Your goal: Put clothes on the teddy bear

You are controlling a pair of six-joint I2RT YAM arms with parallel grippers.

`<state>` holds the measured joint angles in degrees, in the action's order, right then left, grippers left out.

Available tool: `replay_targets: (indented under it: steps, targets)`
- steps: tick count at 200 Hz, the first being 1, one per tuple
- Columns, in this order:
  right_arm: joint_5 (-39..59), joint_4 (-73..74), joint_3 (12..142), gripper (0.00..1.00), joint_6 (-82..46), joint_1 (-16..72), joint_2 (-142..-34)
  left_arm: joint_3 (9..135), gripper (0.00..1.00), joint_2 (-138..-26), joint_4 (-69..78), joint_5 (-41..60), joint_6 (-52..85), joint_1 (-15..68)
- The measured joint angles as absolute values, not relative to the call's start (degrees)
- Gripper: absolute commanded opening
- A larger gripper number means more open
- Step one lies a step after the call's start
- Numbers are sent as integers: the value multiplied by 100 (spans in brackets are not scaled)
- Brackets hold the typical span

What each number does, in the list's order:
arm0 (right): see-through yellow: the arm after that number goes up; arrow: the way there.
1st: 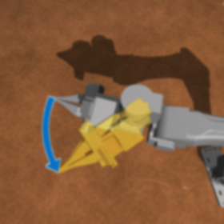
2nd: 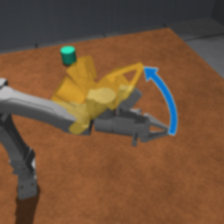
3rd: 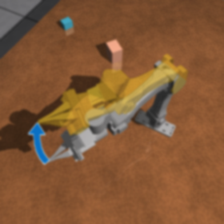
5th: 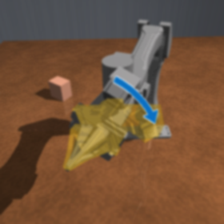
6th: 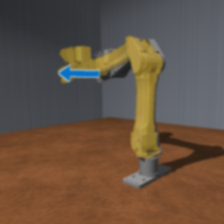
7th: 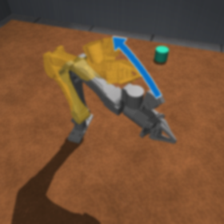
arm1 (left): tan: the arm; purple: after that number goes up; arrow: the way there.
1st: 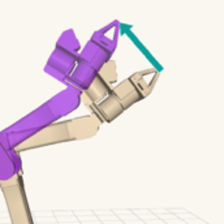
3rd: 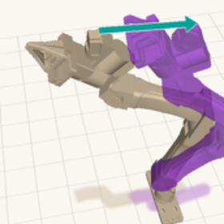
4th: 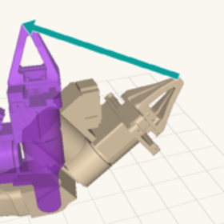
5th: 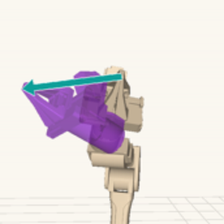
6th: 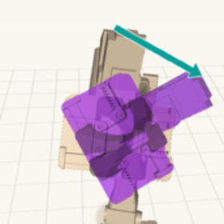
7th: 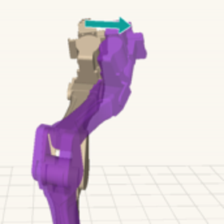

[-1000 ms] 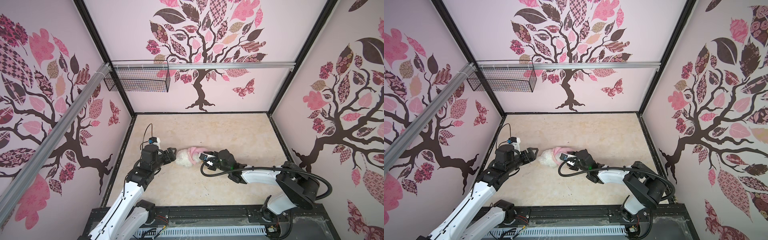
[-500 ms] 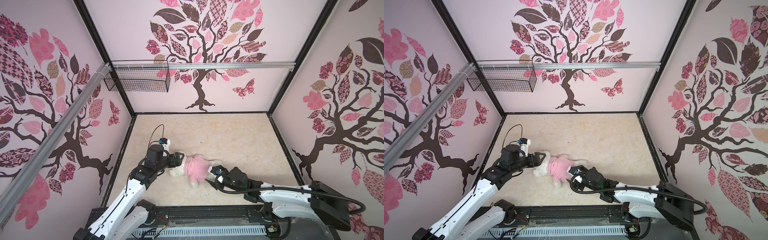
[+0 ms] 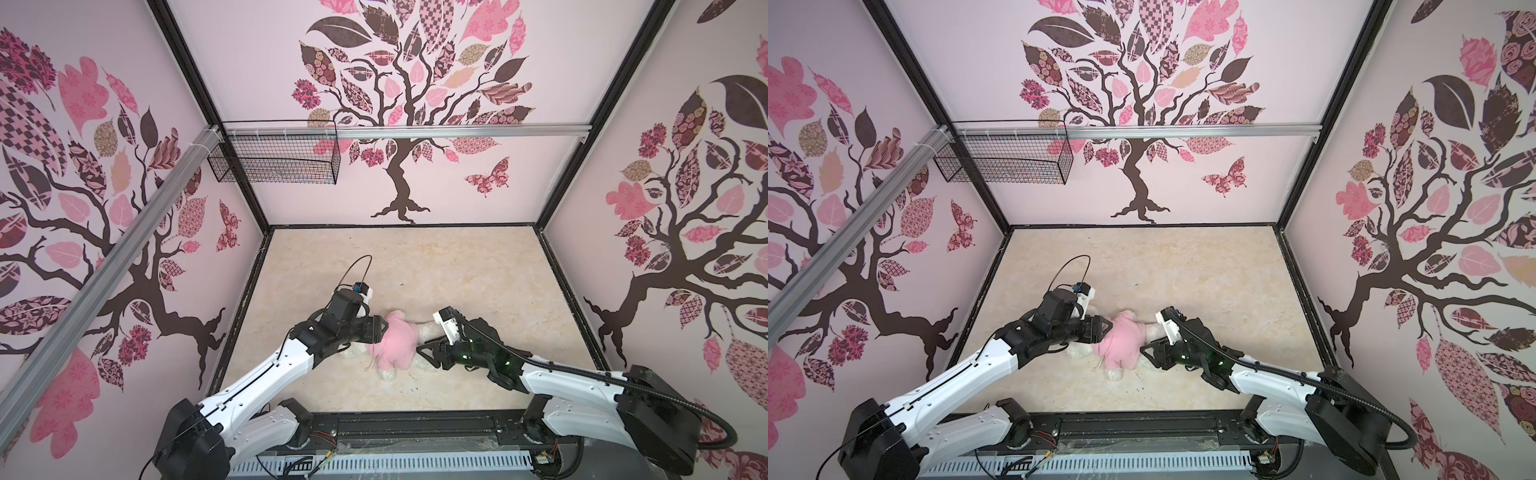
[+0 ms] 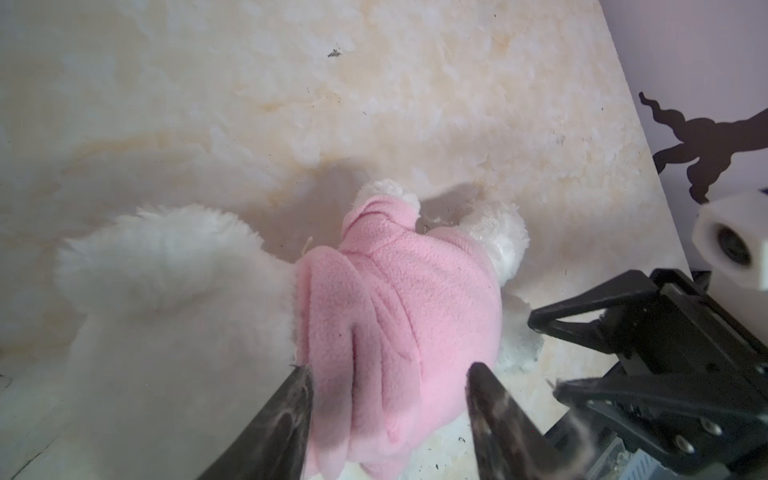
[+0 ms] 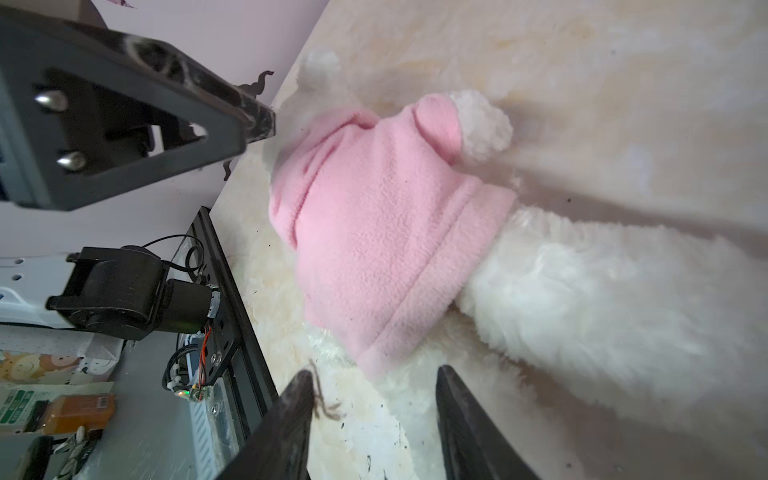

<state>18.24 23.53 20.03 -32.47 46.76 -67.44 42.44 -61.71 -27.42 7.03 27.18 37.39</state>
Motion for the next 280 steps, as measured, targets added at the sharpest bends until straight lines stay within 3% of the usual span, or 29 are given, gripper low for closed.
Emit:
replay_targets:
  steps: [51, 66, 86, 115, 184, 231, 255, 273, 280]
  targets:
    - [1850, 2834, 2252, 39, -3728, 4676, -7607, 4241, 50, -6449, -2821, 412, 2707, 3894]
    - [1861, 3009, 2338, 31, -3809, 4676, -7806, 4233, 43, -6578, -2746, 414, 2722, 3896]
    - [1855, 3118, 2412, 19, -3889, 4676, -7929, 4233, 29, -6713, -2687, 377, 2724, 3894]
    - [1750, 3162, 2366, 1, -3966, 4652, -7900, 4187, 0, -6648, -2657, 185, 2714, 3900]
    - [1719, 2897, 1861, 0, -3898, 4246, -6993, 3787, 0, -5933, -2458, 309, 3089, 3234]
    - [1935, 2982, 1555, 0, -3846, 3865, -7048, 3717, 0, -5951, -2342, 537, 3236, 3223]
    - [2091, 2930, 1673, 7, -3701, 3815, -7363, 3712, 0, -6134, -2108, 878, 3267, 3258]
    - [2062, 2565, 1929, 20, -3446, 3795, -7478, 3717, 0, -6278, -2008, 982, 3273, 3385]
    - [1977, 2318, 2058, 26, -3293, 3787, -7467, 3719, 11, -6307, -2008, 993, 3271, 3424]
